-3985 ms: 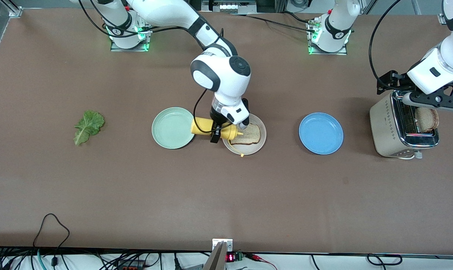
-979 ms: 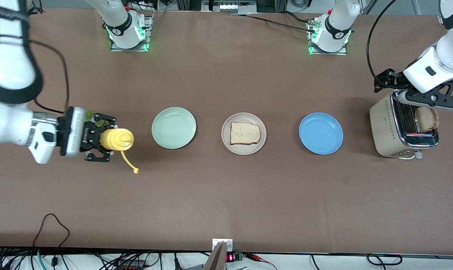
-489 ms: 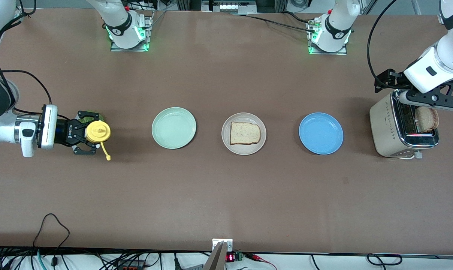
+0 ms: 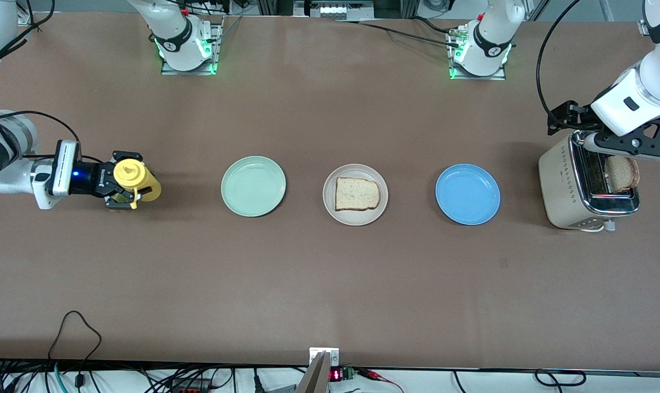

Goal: Make sandwich in beige plate with both arms
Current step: 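Carry the yellow bottle back beside the lettuce leaf, then lower the yellow bottle onto the table and open the right gripper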

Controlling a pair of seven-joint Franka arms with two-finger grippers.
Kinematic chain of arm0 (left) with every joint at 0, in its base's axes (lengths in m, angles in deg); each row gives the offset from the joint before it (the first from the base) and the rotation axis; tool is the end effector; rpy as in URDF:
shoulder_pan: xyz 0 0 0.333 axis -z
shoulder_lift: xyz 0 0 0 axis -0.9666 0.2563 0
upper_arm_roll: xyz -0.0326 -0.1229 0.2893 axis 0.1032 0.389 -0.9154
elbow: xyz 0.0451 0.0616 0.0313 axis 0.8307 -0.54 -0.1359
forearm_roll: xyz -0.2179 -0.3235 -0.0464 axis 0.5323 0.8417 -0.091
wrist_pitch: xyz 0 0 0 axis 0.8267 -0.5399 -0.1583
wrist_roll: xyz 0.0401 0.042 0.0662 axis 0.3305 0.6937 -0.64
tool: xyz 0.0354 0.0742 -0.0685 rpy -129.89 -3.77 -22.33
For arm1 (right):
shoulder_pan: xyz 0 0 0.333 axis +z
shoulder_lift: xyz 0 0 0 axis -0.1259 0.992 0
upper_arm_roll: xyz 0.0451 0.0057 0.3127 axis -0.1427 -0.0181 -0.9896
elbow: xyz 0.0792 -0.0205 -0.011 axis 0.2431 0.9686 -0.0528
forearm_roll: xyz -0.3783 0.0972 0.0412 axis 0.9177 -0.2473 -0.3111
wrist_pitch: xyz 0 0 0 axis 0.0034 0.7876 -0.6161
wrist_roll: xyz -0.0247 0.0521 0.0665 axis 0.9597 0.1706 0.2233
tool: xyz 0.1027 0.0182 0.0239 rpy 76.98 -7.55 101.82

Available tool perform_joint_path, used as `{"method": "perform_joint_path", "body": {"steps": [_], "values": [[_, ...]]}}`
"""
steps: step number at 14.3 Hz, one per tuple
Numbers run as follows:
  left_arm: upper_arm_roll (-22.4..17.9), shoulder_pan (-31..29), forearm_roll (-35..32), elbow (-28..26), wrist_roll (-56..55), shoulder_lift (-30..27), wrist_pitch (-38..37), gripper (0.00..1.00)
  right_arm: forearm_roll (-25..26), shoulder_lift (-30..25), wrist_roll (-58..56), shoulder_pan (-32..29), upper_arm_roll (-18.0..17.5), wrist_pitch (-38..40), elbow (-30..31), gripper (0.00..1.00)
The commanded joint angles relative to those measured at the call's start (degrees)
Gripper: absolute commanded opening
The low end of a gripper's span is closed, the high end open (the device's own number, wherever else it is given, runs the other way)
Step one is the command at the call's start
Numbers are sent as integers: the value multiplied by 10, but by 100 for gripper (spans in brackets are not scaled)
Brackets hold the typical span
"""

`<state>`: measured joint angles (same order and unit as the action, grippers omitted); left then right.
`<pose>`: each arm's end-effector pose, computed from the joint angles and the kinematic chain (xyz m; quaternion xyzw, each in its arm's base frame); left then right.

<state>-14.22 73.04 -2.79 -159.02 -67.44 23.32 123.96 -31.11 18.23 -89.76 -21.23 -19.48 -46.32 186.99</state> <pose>0.5436 -0.0296 0.5714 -0.9945 0.0803 0.0658 0.0120 0.5841 -0.0574 0.2845 -0.5634 -0.5465 -0.4120 0.4627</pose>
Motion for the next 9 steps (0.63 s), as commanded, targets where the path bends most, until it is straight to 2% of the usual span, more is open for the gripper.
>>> {"method": "perform_joint_path", "body": {"steps": [1, 5, 9], "values": [[0, -4, 3, 12, -3, 2, -13, 100, -40, 49, -79, -11, -11, 30, 6, 34], [1, -3, 3, 12, -2, 2, -13, 100, -66, 134, -169, -18, -11, 50, 8, 34], [1, -1, 3, 12, -4, 2, -12, 100, -66, 173, -206, -24, -11, 62, 9, 34]]}}
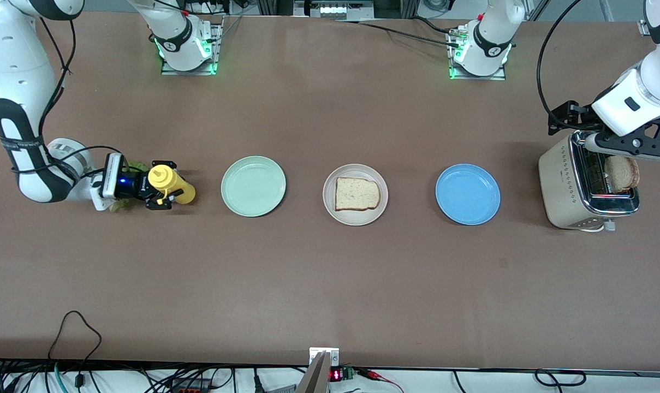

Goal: Make sandwich in beige plate with both arms
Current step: 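Lower the yellow bottle onto the table and open the right gripper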

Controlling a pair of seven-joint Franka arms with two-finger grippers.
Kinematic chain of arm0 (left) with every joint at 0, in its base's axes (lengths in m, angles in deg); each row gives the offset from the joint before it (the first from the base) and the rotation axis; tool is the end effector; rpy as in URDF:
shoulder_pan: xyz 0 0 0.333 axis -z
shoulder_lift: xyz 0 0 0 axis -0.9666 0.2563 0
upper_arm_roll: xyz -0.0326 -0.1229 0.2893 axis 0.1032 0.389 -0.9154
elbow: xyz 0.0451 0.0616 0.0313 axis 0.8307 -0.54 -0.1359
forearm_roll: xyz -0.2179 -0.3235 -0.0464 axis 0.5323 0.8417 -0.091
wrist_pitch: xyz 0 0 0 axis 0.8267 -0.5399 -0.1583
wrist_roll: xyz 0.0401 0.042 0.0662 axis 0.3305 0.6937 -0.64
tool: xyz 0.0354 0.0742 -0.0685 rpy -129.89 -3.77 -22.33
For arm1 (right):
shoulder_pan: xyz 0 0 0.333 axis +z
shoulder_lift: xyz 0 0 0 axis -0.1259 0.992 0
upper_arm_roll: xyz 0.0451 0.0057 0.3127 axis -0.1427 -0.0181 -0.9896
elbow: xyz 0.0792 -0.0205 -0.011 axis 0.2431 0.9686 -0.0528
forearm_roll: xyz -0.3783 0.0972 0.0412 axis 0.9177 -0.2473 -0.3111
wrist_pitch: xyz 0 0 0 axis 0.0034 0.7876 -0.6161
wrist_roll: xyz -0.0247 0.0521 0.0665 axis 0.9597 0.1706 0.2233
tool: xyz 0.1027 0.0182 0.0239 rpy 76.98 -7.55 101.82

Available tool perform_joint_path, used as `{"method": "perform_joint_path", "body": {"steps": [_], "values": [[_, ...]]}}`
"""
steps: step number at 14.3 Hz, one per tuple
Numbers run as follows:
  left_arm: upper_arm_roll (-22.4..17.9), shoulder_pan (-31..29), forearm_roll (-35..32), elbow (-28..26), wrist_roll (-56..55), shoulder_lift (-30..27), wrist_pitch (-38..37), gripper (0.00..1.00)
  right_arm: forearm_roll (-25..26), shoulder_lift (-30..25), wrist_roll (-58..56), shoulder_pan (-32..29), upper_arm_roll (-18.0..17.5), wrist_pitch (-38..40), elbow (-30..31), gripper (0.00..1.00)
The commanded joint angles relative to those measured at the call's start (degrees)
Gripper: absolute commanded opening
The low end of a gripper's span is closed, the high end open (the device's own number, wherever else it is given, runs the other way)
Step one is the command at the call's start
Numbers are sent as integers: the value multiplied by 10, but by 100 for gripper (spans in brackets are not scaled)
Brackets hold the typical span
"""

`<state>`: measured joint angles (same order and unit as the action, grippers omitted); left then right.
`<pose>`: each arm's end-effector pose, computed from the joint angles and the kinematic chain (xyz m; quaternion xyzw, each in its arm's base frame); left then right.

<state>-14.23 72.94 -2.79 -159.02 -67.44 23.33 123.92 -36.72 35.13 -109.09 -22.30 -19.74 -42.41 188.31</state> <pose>0.5437 -0.0285 0.5713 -0.9946 0.0793 0.0662 0.0119 0.5435 -0.0460 0.1231 -0.5073 -0.5064 -0.4799 0.5059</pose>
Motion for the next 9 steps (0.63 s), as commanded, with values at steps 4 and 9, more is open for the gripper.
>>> {"method": "perform_joint_path", "body": {"steps": [4, 9], "values": [[1, -1, 3, 12, -4, 1, -12, 100, -10, 33, -32, -20, -7, 27, -4, 36], [1, -1, 3, 12, -3, 1, -12, 100, -10, 45, -35, -20, -6, 23, -5, 57]]}}
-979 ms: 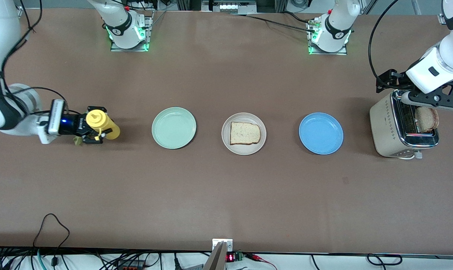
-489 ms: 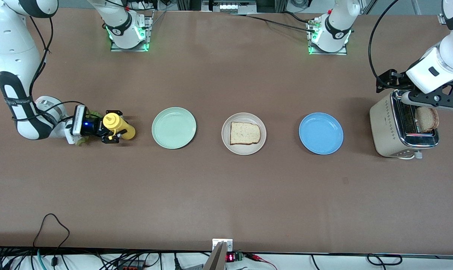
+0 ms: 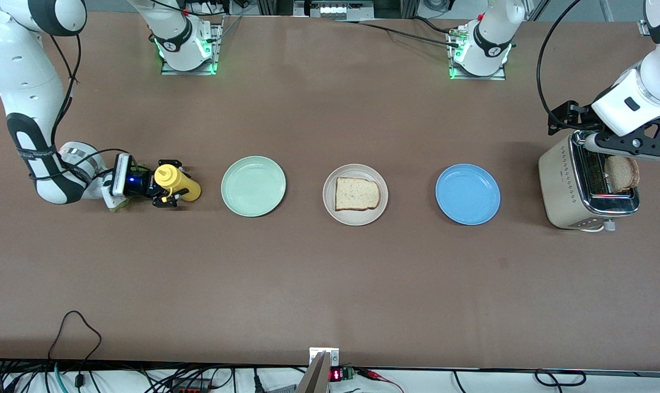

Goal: Make sandwich in beige plate with both arms
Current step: 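Lower the yellow bottle onto the table and open the right gripper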

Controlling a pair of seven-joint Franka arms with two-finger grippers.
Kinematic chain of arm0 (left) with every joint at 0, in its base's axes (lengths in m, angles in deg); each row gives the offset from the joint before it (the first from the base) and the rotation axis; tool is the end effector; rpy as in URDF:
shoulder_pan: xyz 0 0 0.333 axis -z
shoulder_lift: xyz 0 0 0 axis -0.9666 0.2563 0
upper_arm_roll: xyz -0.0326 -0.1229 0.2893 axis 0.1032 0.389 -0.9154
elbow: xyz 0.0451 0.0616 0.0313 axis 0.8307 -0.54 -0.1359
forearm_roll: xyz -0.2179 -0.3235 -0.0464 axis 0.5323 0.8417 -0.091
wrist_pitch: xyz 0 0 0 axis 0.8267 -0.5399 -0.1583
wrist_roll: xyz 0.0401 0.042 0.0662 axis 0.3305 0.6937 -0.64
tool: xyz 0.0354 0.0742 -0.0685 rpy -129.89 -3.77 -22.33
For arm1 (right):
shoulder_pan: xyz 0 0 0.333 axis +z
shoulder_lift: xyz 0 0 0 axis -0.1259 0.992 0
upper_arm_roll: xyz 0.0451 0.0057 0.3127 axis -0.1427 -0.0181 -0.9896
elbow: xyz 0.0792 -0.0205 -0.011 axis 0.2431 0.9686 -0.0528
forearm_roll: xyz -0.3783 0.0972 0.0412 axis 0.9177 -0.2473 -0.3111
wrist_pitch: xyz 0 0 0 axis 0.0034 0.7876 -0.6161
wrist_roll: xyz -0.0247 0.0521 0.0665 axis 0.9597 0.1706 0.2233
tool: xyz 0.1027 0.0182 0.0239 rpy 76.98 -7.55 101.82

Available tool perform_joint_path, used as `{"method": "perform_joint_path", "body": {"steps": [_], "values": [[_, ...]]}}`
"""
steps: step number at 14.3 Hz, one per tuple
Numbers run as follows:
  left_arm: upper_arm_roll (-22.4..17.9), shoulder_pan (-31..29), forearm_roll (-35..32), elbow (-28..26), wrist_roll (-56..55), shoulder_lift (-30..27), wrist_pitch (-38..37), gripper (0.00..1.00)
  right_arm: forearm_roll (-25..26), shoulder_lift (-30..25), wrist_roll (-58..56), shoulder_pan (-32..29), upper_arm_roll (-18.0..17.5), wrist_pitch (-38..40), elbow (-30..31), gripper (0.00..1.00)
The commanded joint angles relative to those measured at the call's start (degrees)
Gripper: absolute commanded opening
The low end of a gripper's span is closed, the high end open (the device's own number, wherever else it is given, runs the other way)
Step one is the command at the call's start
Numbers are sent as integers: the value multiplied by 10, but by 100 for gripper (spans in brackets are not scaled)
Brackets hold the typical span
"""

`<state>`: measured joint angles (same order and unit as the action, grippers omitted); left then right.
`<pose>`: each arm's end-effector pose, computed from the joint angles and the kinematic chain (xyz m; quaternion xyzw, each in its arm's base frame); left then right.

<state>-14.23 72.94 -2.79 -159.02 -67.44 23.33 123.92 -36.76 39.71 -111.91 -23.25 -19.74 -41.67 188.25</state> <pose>0.5437 -0.0285 0.5713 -0.9946 0.0793 0.0662 0.0119 0.5248 -0.0489 0.0825 -0.5078 -0.4883 -0.4845 0.5185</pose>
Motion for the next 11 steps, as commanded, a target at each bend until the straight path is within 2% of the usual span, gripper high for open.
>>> {"method": "perform_joint_path", "body": {"steps": [1, 2, 5, 6, 11], "values": [[1, -1, 3, 12, -3, 1, -12, 100, -10, -2, -7, -10, -6, 15, -4, 63], [1, -1, 3, 12, -3, 2, -12, 100, -10, -3, -5, -10, -6, 14, -4, 71], [1, -1, 3, 12, -3, 1, -12, 100, -9, -5, 0, -9, -6, 14, -4, 87], [1, -1, 3, 12, -4, 2, -12, 100, -7, -6, 2, -9, -6, 13, -5, 98], [1, -1, 3, 12, -4, 2, -12, 100, 2, -18, 12, -8, 20, 15, -11, 100]]}}
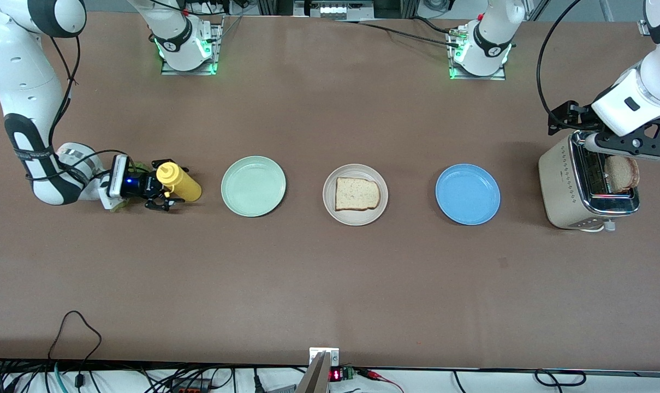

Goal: Make sandwich in beige plate with both arms
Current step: 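Lower the yellow bottle onto the table and open the right gripper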

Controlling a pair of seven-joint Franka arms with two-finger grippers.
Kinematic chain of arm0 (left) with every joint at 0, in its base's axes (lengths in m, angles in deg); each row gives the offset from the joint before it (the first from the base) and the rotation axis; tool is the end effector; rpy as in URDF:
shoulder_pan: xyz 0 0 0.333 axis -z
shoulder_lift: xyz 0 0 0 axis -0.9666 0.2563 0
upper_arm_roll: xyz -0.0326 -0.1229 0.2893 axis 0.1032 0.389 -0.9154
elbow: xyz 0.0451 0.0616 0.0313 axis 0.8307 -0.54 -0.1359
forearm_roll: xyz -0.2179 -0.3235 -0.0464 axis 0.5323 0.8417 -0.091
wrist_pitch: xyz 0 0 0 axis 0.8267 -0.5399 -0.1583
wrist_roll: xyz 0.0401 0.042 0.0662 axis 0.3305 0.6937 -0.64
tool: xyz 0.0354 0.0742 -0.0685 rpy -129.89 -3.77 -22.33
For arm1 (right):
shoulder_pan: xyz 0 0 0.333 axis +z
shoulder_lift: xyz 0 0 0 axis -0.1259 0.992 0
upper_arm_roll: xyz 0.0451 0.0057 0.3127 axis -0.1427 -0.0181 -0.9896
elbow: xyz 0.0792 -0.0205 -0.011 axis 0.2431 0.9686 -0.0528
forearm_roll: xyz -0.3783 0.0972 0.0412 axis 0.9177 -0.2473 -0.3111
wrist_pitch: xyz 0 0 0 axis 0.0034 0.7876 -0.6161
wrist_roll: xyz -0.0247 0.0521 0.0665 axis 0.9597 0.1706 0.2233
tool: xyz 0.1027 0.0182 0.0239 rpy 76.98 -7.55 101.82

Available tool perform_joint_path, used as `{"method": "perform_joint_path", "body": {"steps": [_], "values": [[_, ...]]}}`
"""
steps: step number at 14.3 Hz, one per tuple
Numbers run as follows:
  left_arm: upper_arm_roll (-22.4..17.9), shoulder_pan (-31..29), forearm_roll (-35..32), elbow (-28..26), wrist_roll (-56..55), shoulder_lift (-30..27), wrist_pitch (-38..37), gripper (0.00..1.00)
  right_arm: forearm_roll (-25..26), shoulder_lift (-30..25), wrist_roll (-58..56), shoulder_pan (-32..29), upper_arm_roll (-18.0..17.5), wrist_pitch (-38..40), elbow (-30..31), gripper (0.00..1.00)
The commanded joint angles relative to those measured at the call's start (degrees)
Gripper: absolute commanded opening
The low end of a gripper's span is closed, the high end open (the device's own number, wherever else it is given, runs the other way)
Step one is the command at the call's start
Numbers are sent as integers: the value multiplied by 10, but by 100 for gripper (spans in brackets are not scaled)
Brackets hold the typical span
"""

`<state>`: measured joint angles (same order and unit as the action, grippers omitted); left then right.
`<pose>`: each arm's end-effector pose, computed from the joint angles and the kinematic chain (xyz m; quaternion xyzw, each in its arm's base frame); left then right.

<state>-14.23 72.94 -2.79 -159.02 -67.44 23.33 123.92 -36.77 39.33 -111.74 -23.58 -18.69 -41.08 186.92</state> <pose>0.5437 -0.0285 0.5713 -0.9946 0.0793 0.0662 0.0119 0.5328 -0.0639 0.0911 -0.5091 -0.4935 -0.4904 0.5067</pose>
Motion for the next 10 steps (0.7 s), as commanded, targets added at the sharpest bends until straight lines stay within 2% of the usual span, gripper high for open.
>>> {"method": "perform_joint_path", "body": {"steps": [1, 10], "values": [[1, -1, 3, 12, -3, 2, -12, 100, 7, -17, 11, -4, 16, 11, 1, 100], [1, -2, 3, 12, -4, 2, -12, 100, 84, -66, 45, -7, 71, 16, -23, 100]]}}
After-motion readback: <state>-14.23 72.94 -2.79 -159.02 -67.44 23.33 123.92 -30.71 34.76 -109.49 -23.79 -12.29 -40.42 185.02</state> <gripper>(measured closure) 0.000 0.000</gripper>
